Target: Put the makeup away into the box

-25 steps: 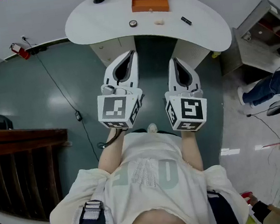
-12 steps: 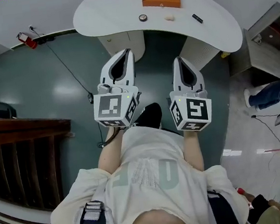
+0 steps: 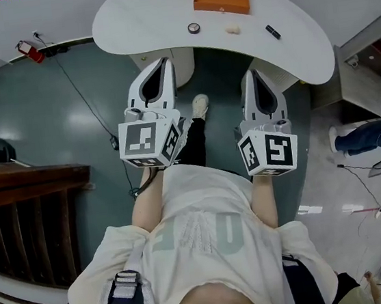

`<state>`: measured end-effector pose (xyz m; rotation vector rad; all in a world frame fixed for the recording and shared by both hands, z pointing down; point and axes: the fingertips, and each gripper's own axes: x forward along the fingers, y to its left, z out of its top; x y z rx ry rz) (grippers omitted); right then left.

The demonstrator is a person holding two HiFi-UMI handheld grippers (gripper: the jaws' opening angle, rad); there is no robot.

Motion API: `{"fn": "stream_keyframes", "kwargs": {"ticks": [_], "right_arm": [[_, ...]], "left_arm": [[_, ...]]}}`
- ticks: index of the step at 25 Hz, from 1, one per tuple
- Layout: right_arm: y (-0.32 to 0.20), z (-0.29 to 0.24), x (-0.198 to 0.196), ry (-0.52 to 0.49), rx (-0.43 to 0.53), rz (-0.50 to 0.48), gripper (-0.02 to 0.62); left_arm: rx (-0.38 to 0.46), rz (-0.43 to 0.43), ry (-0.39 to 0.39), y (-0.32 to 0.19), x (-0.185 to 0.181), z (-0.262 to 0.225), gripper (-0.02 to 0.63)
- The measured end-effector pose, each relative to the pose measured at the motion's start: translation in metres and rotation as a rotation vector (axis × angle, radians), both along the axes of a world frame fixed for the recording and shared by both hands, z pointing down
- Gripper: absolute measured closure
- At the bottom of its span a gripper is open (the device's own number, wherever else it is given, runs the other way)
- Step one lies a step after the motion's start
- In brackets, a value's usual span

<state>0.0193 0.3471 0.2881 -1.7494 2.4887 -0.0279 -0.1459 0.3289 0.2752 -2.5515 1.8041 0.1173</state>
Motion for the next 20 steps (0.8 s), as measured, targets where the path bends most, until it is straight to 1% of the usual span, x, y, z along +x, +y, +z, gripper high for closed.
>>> {"fn": "stream_keyframes", "kwargs": {"ticks": [2,4,7,10,13,16,20], "right_arm": [[-0.025,0.001,-0.005,0.020,0.010,-0.009,0.591],[-0.062,-0.003,-0.009,0.030,0.017,-0.010,0.591],[-0.126,-0.011,-0.013,0.005,0.009,0.006,0.592],[-0.191,-0.020,-0.025,-0.005,0.008,0.014,0.591],[-0.250,-0.032,-0.038,0.023,0.023,0.042,0.592],[-0.306,-0.045,-0.041,0.056,0.035,0.070,0.592],[-0.363,-0.056,-0.037,0.093,0.035,0.112,0.591]], "left_arm": [[-0.002,-0.002,0.013,-0.025,-0.003,0.003,0.598],[-0.001,-0.006,0.023,-0.062,-0.008,0.001,0.598],[0.013,-0.009,0.020,-0.126,-0.017,-0.010,0.598],[0.018,0.010,0.017,-0.193,-0.029,-0.019,0.598],[0.026,0.039,0.015,-0.258,-0.039,-0.025,0.598],[0.043,0.070,0.011,-0.319,-0.039,-0.032,0.598],[0.049,0.101,0.002,-0.380,-0.034,-0.040,0.598]]}}
